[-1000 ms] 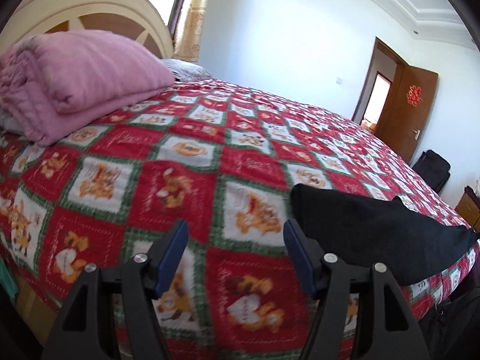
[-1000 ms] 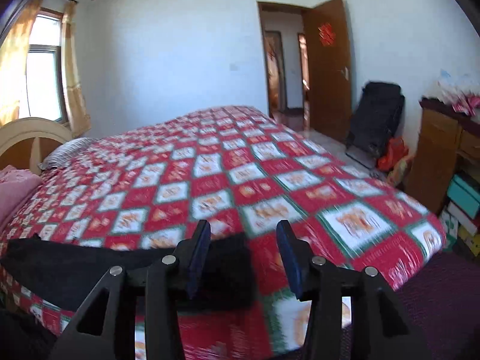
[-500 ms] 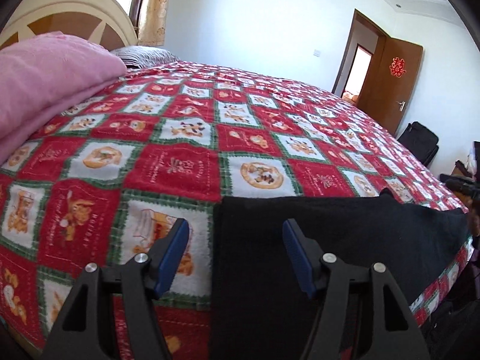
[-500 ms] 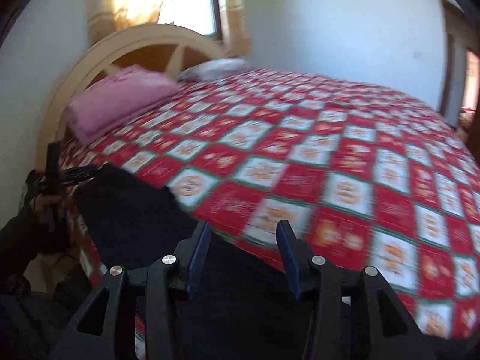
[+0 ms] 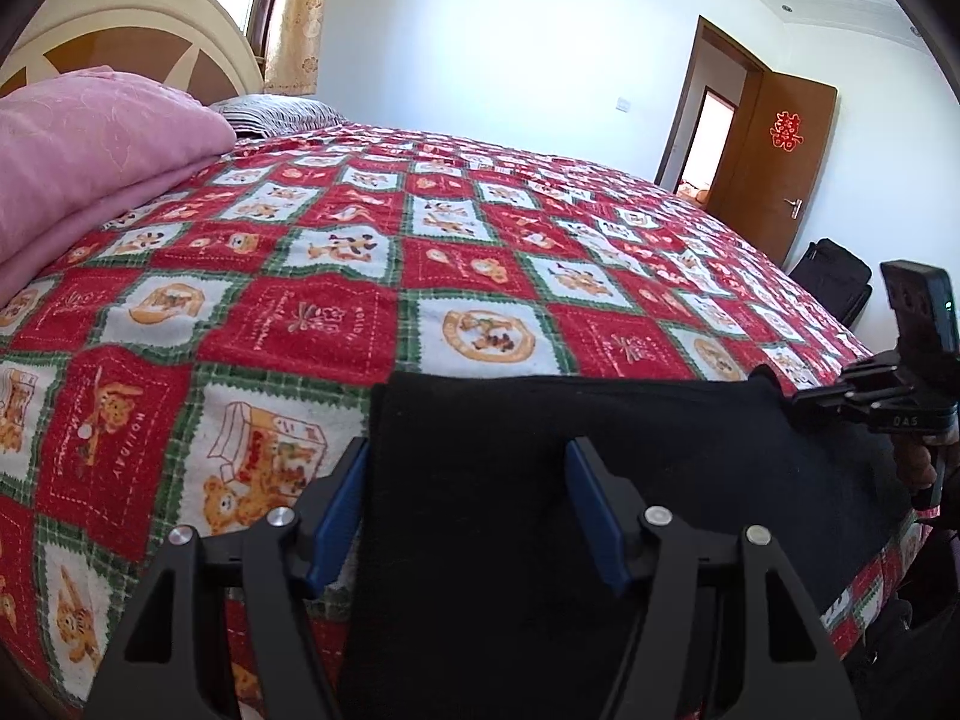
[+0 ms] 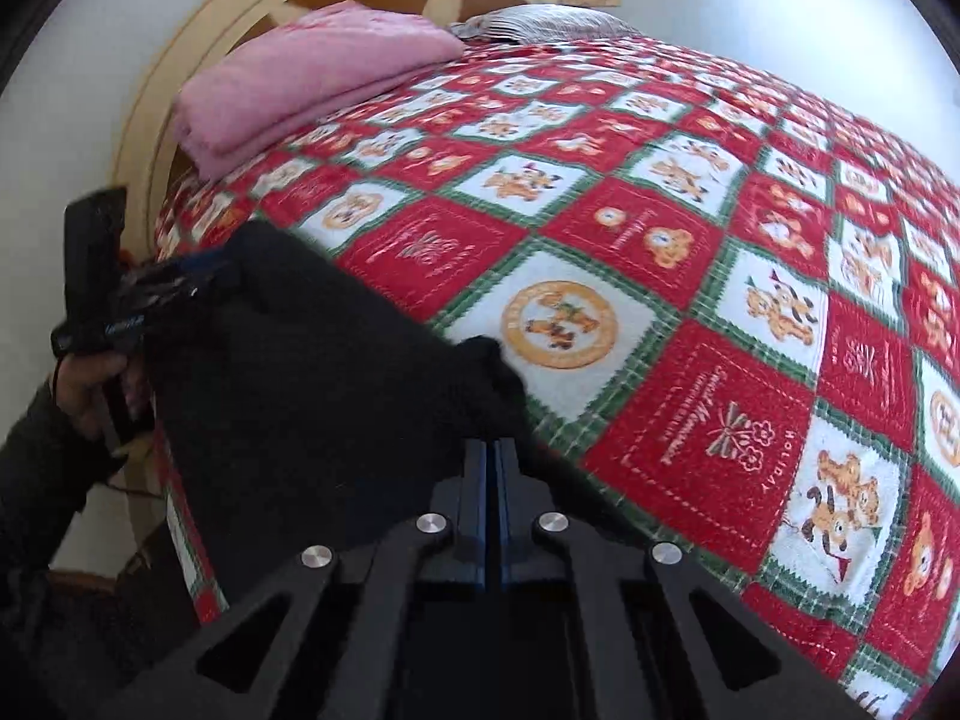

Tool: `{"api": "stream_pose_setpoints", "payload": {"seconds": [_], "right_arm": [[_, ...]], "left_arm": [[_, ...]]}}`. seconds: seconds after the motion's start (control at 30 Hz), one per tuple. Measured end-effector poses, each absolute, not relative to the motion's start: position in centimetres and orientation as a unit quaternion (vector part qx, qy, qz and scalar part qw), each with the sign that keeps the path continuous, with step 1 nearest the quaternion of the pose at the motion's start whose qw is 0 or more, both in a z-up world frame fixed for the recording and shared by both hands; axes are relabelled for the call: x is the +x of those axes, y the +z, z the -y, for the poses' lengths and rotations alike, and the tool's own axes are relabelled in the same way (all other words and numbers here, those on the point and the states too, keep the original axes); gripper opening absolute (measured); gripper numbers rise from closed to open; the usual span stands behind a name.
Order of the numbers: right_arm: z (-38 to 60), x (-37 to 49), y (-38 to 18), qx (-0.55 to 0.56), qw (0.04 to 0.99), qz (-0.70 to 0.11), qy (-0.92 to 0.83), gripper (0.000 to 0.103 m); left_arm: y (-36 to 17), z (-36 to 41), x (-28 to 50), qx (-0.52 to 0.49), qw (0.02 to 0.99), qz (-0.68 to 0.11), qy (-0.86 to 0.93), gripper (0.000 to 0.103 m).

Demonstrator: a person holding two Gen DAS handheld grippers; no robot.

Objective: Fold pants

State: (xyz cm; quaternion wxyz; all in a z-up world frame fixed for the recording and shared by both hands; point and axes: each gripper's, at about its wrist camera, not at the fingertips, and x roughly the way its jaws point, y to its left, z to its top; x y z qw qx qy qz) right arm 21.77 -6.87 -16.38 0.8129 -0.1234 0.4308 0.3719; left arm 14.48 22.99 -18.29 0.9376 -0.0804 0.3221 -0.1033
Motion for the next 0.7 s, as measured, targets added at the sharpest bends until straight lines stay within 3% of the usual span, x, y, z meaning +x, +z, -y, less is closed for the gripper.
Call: {"api": "stream_pose_setpoints", "payload": {"seconds": [0.23,0.53,0.6,0.67,0.7], "right_arm": [[8.0,23.1,-12.7,-0.120,0.856,-0.381,0.327,0.001],[7.5,23.4,-17.0,-0.152,0.835,-0.421,0.321,0.002],[8.5,23.2,-16.6,-0.127,0.839,-0.424,0.317,0.005],[10.0,22.4,-15.6,-0.099,0.850,-0.418,0.304,0.019],[10.6,21.4,-15.0,-0.086,0.851,-0.413,0.313,0.019]], "left_arm": [[-17.4,-22.1,14.5,-0.054,0.946,-0.307,-0.087,0.067],[-19.0,-21.7,14.3,-0.006,0.949,-0.310,-0.063,0.071],[-19.1,-21.6,14.1,0.009,0.950,-0.306,-0.056,0.077],[-19.3,-22.2,13.9,-0.002,0.951,-0.304,-0.055,0.080],[-19.4,-22.4,13.9,-0.011,0.951,-0.304,-0.057,0.082]]}}
